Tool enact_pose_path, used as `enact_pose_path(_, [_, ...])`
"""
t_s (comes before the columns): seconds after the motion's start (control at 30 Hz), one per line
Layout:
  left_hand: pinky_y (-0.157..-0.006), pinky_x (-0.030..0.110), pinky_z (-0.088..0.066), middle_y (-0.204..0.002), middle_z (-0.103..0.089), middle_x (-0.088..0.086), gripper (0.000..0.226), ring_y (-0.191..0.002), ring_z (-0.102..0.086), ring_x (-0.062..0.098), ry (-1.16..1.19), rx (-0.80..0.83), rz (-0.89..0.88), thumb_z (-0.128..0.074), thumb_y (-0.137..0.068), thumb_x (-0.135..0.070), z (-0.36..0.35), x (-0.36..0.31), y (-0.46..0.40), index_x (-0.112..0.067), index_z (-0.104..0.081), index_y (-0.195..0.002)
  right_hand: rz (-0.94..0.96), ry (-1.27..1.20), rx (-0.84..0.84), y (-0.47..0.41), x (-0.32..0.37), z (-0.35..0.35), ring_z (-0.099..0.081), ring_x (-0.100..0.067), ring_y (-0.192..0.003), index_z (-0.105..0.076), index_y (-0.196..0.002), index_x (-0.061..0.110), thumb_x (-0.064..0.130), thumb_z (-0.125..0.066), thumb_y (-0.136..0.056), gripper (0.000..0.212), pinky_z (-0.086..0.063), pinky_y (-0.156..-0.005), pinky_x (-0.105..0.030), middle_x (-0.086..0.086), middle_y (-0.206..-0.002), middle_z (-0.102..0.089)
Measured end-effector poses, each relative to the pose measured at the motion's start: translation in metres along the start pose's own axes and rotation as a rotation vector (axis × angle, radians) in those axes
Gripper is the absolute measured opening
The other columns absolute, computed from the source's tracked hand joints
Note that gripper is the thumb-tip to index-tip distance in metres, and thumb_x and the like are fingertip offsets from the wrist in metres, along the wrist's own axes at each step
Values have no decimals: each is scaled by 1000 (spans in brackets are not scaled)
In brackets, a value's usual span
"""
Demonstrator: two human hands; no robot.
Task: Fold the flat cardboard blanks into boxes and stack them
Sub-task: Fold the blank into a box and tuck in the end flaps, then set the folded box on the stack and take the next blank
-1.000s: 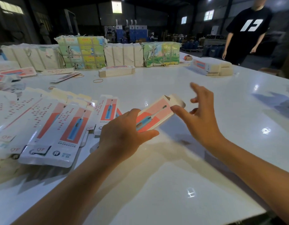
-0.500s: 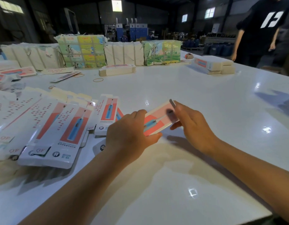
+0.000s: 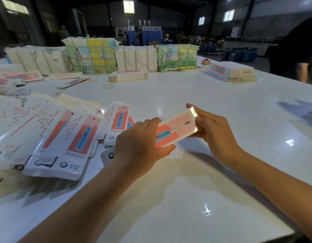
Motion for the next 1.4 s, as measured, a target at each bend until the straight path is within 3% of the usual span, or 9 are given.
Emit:
enact_pose_path(0.13, [-61, 25, -37, -101, -68, 3, 65, -79, -64, 22, -2, -11, -24, -71, -70, -55, 0, -3, -1, -15, -58, -119, 134, 209, -13, 8, 12, -2, -63, -16, -83, -68, -77, 21, 17, -36, -88, 34, -55, -72, -33, 7, -91, -69])
enact_pose_path(0.3, [-59, 25, -39, -97, -68, 4, 64, -75, -63, 22, 4, -38, -20, -73, -69, -54, 0, -6, 0, -13, -59, -116, 263, 570, 7, 16, 20, -13, -58, -15, -72, -55, -97, 13, 25, -32, -91, 26, -44, -65, -24, 5, -74, -61])
enact_pose_path(0.5, [-54, 24, -36, -85, -69, 7, 61, -63, -62, 23, -17, -60, -14, -79, -63, -50, 2, -6, 1, -9, -64, -104, 236, 565, 59, 17, 21, -17, -62, -11, -88, -47, -118, 29, 27, -39, -101, 20, -48, -75, -23, 15, -95, -63])
enact_pose_path(0.6, [-57, 23, -36, -94, -68, 1, 60, -69, -50, 13, 10, -58, 6, -70, -70, -56, 2, -1, -2, -15, -59, -113, 112, 444, 106, 14, 11, -14, -54, 12, -104, -24, -146, 32, 29, -44, -98, 52, -47, -88, -14, 41, -111, -48])
enact_pose_path(0.77, [-62, 23, -40, -102, -65, -6, 59, -76, -50, 11, -36, 20, 20, -60, -73, -66, 2, 9, -3, -26, -52, -115, 82, 475, 252, 15, 0, -21, -49, 13, -110, -6, -149, 33, 21, -55, -94, 75, -45, -88, -14, 44, -125, -35])
enact_pose_path(0.9, [-68, 26, -46, -107, -65, -3, 60, -82, -59, 15, -17, 95, -47, -65, -73, -60, 2, 7, -3, -24, -53, -120, 350, 657, 289, 18, 21, -23, -31, -14, -139, -15, -147, 23, 17, -54, -83, 75, -36, -109, -36, 4, -155, -21])
enact_pose_path(1.03, [-68, 46, -52, -95, -69, 13, 60, -77, -66, 34, -108, 23, -240, -82, -62, -41, 7, -5, 0, -6, -65, -108, 521, 1028, 297, 19, 22, -19, -49, -28, -118, -47, -137, 10, 21, -66, -80, 61, -49, -89, -41, -11, -131, -53])
enact_pose_path(1.17, [-90, 50, -40, -115, -62, 12, 51, -102, -56, 37, -149, -139, -359, -59, -76, -40, 7, -7, -4, -11, -59, -118, 428, 1074, 63, 1, 32, 19, -50, -30, -107, -55, -126, 5, 18, -72, -77, 54, -44, -87, -35, -11, -114, -59])
enact_pose_path(1.4, [-63, 39, -50, -97, -52, -25, 24, -82, -49, 1, 216, 125, -290, -46, -79, -57, -68, 30, 9, -40, -54, -94, 127, 1082, -662, -26, 99, 222, -48, -32, -110, -54, -124, 11, 29, -64, -84, 45, -41, -92, -41, -17, -116, -53])
Point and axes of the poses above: each hand's wrist, its own y-axis away from the middle knuckle, its own z-axis out of the back of the hand, x = y × z, the point moved 7 cm from there along -y, towards the middle knuckle
